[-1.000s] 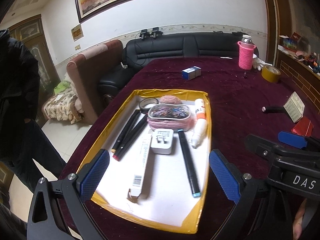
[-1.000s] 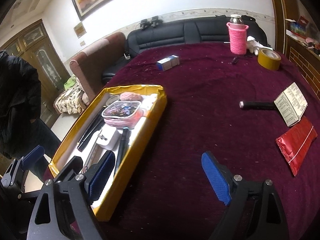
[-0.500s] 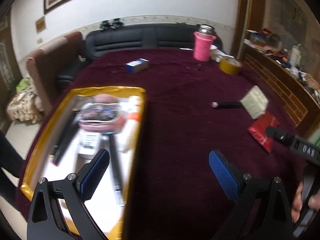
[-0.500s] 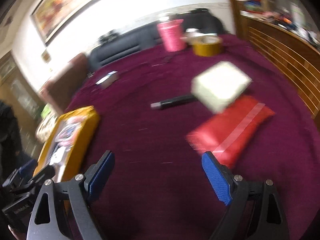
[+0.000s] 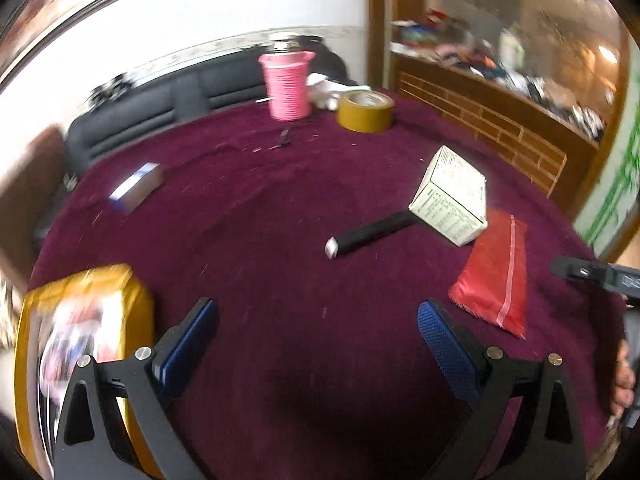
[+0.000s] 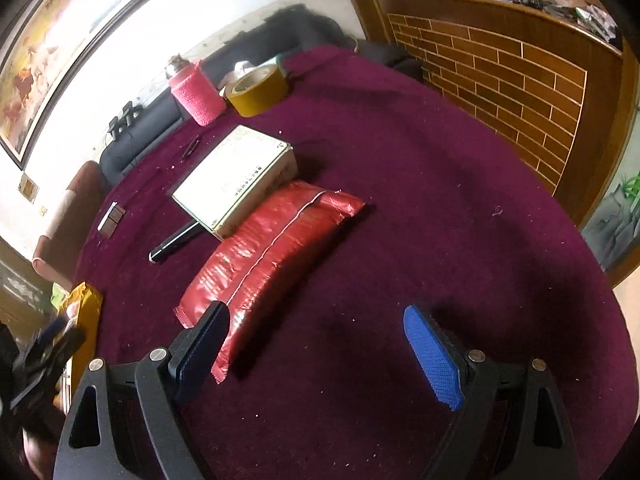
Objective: Organize objects
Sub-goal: 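Grasp the remaining black marker on the table with the left tool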
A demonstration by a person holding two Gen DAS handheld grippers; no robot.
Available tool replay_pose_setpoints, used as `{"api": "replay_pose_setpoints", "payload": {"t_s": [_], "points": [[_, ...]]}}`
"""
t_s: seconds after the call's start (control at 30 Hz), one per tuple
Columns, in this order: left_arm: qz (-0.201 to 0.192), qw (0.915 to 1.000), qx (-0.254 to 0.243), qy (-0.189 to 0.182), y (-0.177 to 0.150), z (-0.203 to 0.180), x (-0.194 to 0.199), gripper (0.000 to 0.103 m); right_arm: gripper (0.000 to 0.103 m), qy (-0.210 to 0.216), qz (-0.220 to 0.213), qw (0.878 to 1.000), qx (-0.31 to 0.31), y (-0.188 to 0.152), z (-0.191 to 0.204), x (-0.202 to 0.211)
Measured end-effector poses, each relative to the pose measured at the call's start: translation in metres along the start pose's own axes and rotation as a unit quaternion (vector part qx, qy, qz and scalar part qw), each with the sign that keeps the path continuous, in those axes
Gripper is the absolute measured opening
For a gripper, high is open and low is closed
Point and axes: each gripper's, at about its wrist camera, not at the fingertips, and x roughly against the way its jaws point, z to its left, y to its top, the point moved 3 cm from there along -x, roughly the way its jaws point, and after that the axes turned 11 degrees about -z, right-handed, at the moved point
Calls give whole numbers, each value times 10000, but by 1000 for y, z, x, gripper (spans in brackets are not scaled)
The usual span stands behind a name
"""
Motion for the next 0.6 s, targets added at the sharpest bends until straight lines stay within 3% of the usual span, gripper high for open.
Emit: {"api": "replay_pose_setpoints", "payload": {"t_s": [0.17, 0.37, 0.5, 0.53, 0.57, 0.6], "points": [[148, 9971, -687, -295, 23, -19, -54, 99, 92, -27, 68, 10000, 7, 2, -5, -3], [371, 9863, -1556, -408, 28, -43, -106, 99, 92, -52, 160, 9996, -220, 8, -18, -9], [678, 9816, -1696, -553, 23, -56, -124, 94, 92, -64, 248, 9992, -305, 8, -23, -14], [671, 9826, -1628, -584, 24, -57, -124, 83, 92, -61, 273, 9991, -324, 7, -23, -16], [754, 9827, -1527, -730, 23, -59, -123, 56, 92, -59, 287, 9990, -338, 7, -23, -17], [863, 9824, -1343, -973, 23, -61, -121, 41, 92, -67, 284, 9990, -339, 7, -23, -18]]}}
